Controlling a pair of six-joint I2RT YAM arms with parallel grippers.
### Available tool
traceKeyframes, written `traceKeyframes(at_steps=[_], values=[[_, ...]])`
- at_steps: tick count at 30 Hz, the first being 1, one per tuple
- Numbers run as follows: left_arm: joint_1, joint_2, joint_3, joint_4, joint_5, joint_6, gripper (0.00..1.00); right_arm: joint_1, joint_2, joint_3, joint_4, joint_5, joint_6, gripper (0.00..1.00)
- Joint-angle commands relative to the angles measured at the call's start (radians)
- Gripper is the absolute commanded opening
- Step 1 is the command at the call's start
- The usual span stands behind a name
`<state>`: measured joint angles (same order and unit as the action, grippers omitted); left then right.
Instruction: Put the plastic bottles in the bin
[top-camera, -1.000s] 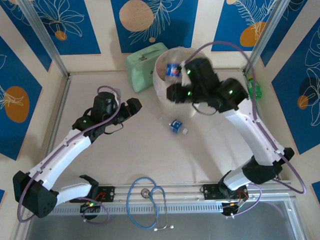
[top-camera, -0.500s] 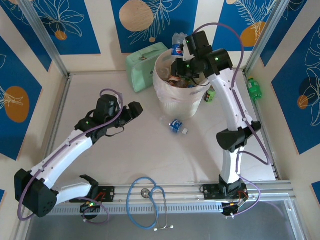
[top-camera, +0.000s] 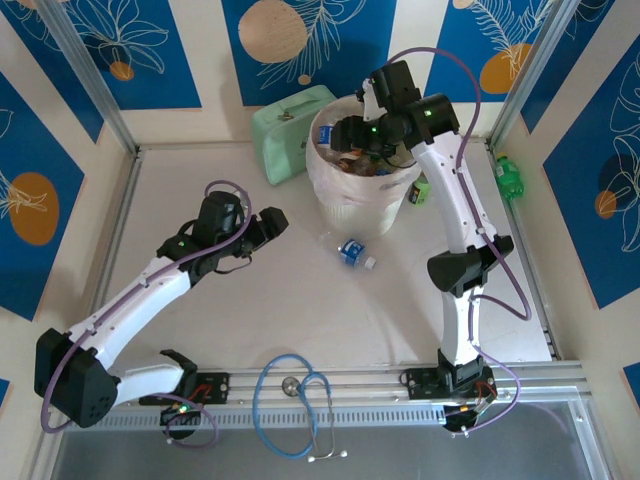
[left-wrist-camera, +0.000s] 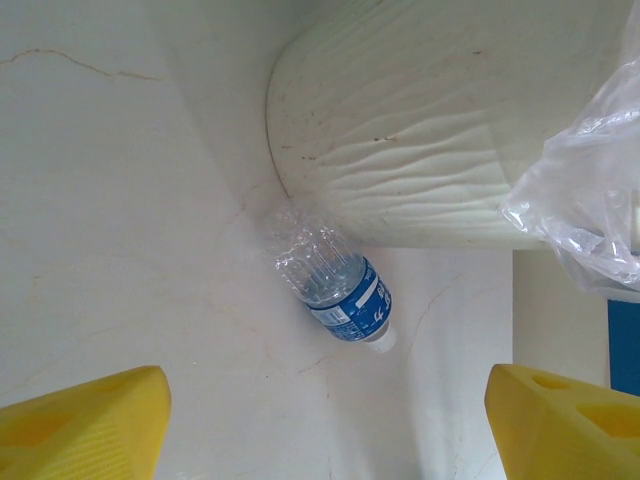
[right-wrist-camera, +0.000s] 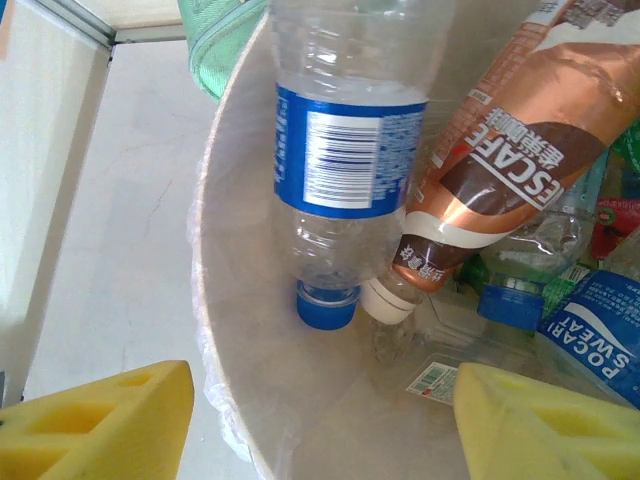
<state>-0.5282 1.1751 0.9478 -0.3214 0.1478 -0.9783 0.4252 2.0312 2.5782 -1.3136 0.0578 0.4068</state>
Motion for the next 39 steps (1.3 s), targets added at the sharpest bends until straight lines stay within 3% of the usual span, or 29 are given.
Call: traceKeyframes(at_steps=[1,7,12,17,26,35,39], values=[[-0.01,-0.001,-0.014,0.033,0.009,-0.018,0.84,0.006,-0.049,0.006,-0.002,-0.018,-0.003,0.69],[-0.026,0.015,-0.015,0.05,-0.006,-0.058,0.91,0.07,-0.259,-0.184,0.082,0.04,-0.011,0.68],[-0.036,0.037,-0.043,0.092,-0.025,-0.129,0.91,0.179,-0.55,-0.567,0.227,0.114,-0.011,0.69],[-0.067,0.107,-0.067,0.146,-0.048,-0.219,0.89,0.221,-0.783,-0.888,0.306,0.127,0.072,0.69],[-0.147,0.302,-0.039,0.287,-0.072,-0.38,0.85,0.275,-1.015,-1.374,0.397,0.11,0.231,0.7],[-0.167,0.294,-0.047,0.246,-0.114,-0.378,0.83,0.014,-0.993,-1.727,0.68,-0.144,0.14,0.71],[-0.164,0.249,-0.091,0.213,-0.115,-0.367,0.83,-0.069,-0.924,-1.804,0.821,-0.181,0.146,0.7]])
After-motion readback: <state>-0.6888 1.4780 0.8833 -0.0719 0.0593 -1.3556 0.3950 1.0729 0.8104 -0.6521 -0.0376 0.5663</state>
